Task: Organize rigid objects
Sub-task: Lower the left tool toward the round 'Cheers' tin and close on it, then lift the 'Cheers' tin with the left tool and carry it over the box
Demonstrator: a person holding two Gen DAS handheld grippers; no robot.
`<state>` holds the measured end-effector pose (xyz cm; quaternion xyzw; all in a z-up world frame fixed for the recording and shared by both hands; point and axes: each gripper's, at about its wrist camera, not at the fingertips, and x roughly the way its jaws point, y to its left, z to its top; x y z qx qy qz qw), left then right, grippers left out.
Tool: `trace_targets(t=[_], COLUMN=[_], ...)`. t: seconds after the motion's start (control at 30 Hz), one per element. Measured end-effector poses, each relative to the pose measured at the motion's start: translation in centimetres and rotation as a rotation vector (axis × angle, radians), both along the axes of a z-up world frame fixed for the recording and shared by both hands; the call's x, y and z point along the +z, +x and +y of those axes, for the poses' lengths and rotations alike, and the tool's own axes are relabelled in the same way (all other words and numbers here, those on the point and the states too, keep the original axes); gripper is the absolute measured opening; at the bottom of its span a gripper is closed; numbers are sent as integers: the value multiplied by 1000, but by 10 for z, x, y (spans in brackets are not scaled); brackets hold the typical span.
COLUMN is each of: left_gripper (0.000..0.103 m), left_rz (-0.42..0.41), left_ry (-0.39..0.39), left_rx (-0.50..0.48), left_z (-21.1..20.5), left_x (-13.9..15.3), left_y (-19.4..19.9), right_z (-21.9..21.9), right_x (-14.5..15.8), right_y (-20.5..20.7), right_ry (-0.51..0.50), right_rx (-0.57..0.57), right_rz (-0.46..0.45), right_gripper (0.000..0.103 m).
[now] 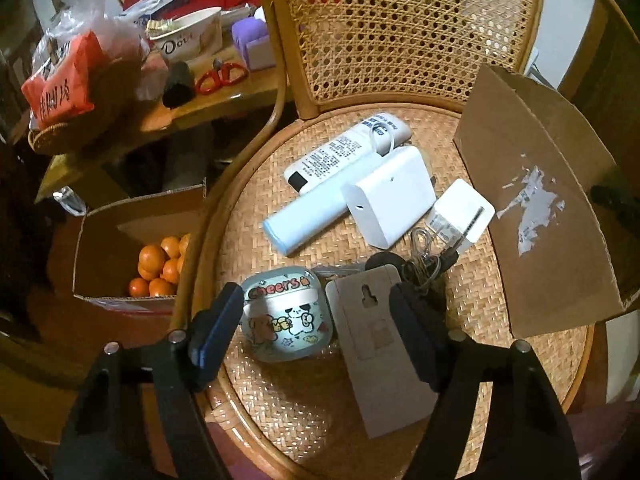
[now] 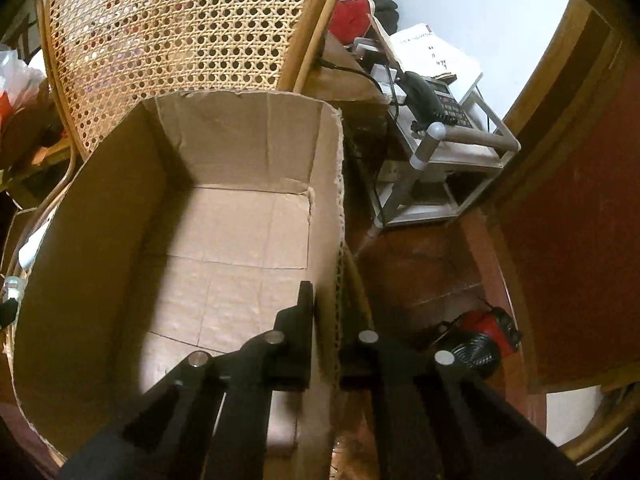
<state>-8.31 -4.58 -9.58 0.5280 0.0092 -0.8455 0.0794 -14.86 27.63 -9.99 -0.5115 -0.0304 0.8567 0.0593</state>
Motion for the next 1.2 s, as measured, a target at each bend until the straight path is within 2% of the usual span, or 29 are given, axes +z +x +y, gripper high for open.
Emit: trace_targets(t=[0.03,0.13,0.17,0.37,0.6,0.73,0.87,1.13,1.2], left_gripper=[71,50,48,50,53,54,55,55,57], left_rz=[0,-18,-25,-31,-44,-65,-63,-66,-91], left_ry=[-7,-34,-37,-62,-12,-12,38,36,39], left_rx=[4,14,16,59,72,75,109,116,128], left_z=[-1,-3,-3,-14,-23,-24,-33,-33,-35], left_x=[-1,-5,-7,-9,-14,-19,-21,-22,-25], left_y=[-1,-4,-5,-7,-8,-9,-8,-7,-7], right_z=[0,-1,-1,-6,-7,-2,-3,-3,-2], right_x=[0,0,0,0,0,0,0,0,0], right_y=[0,0,0,2,3,1,1,1,1], right_ry=[-1,-11,-9,25,18,20,17,19,22], right_rx=[0,-5,-3,24,20,24,22,21,23], right_rz=[0,-2,-3,3,3,4,4,5,5], right_gripper=[8,8,8,8,8,8,8,9,9])
